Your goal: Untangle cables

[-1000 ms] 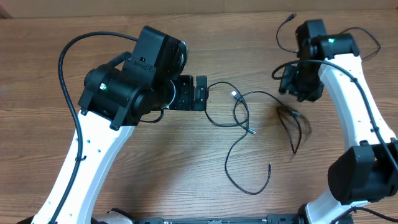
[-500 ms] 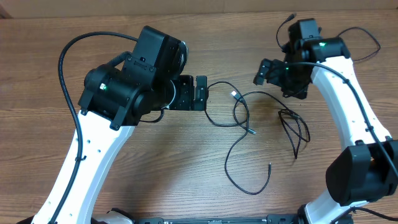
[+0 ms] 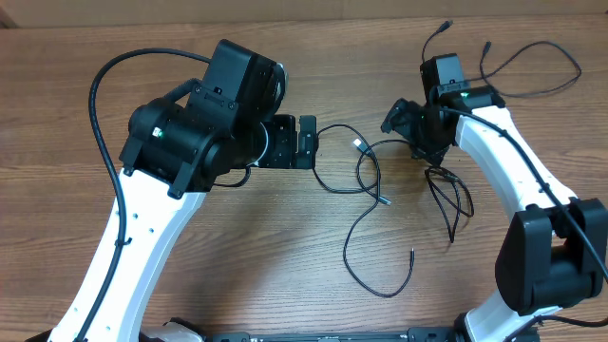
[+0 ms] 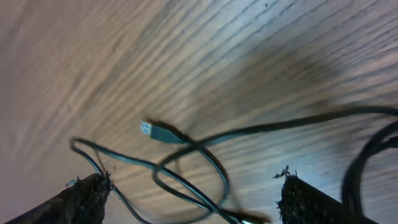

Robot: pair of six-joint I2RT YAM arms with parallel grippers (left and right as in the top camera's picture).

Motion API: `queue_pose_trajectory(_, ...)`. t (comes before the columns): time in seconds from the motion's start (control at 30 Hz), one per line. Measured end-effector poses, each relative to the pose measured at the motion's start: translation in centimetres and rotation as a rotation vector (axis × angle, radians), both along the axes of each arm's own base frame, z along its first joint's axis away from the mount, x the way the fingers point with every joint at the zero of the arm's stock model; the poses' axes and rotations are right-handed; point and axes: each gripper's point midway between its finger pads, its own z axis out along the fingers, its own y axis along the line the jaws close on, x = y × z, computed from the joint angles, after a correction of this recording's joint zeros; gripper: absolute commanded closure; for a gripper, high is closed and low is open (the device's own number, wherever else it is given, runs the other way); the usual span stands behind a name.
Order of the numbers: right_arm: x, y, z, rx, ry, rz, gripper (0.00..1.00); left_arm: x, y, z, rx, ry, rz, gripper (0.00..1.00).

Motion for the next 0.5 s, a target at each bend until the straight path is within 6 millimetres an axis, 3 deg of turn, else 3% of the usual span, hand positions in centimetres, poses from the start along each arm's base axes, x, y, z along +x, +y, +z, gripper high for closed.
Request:
queue_pose_trajectory(0.13,0.1,0.0,-0.7,0.021,0.006,-0.073,0.11,0.0,0.0,0.0,0.000,0.000,0.000,0.00)
queue_pose_trajectory(0.3,-0.5,-0.3,-3.1,0.030,0.019,-0.153,0.14,0.0,0.0,0.0,0.000,0.000,0.000,0.00)
queue_pose_trajectory(0.43,0.0,-0.1,-4.2,0.050,-0.017,-0.183,0.26,0.0,0.0,0.0,0.000,0.000,0.000,0.00)
queue_pose_trajectory(0.5,0.3,0.1,-4.2,0.058,-0.034,-0.187,0.37,0.0,0.0,0.0,0.000,0.000,0.000,0.00)
